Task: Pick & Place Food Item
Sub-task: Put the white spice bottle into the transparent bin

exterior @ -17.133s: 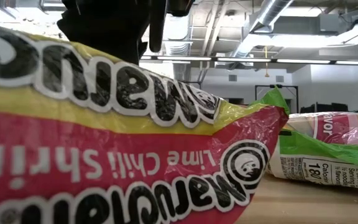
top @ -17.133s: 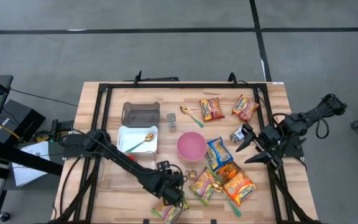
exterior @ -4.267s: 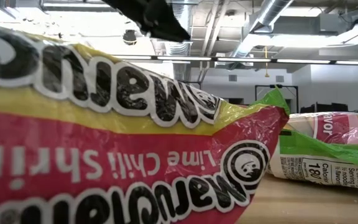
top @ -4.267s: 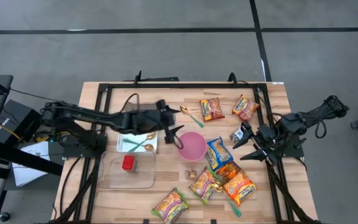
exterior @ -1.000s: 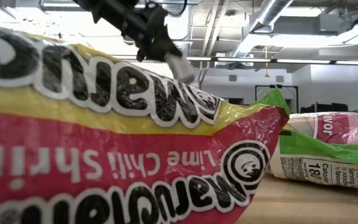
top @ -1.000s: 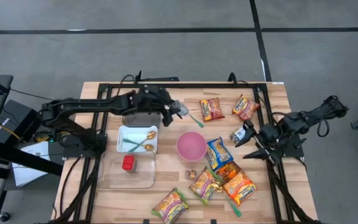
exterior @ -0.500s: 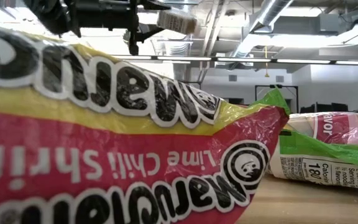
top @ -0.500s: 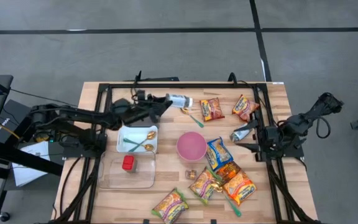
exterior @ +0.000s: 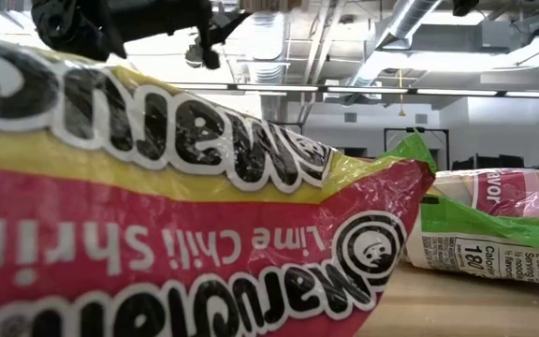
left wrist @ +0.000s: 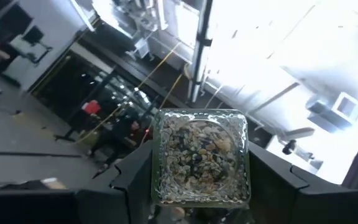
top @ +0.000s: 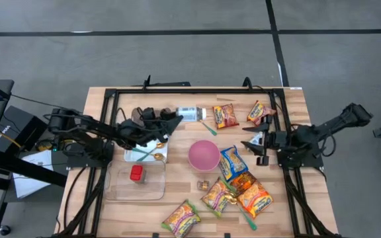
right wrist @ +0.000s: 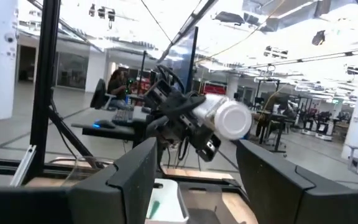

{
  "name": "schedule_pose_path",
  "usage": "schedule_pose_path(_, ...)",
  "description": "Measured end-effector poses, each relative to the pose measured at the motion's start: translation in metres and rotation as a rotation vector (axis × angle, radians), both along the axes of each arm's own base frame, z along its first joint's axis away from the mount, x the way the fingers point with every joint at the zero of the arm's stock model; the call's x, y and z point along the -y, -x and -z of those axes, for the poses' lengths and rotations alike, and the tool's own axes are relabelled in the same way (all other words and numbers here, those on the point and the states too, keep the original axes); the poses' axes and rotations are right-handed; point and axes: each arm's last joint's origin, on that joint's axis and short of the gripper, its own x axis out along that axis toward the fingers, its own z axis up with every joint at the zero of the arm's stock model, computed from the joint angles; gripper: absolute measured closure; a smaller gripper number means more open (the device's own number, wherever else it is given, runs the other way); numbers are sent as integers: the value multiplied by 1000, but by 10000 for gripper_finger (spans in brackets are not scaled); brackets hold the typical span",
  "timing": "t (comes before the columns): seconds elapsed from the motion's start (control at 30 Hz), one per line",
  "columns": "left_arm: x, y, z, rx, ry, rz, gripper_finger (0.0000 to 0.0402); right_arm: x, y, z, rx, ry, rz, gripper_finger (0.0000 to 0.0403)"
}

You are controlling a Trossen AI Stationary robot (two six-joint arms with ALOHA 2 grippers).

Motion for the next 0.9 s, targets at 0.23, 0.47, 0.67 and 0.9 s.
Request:
schedule_pose_path(0.23, 24, -26, -27, 43, -174, 23, 212, 4, -22, 4, 55, -93, -88, 185)
schedule_pose_path(0.47, 41, -45, -52, 105, -325, 16, 212, 12, -37, 2, 188, -172, -197, 150)
schedule_pose_path(0.67, 43, -61, -59, 124, -377, 9, 212, 18, -52, 8, 229, -184, -226, 128)
schedule_pose_path(0.9, 38, -77, -58, 126, -416, 24, 212, 15, -84, -5, 290, -89, -209, 126)
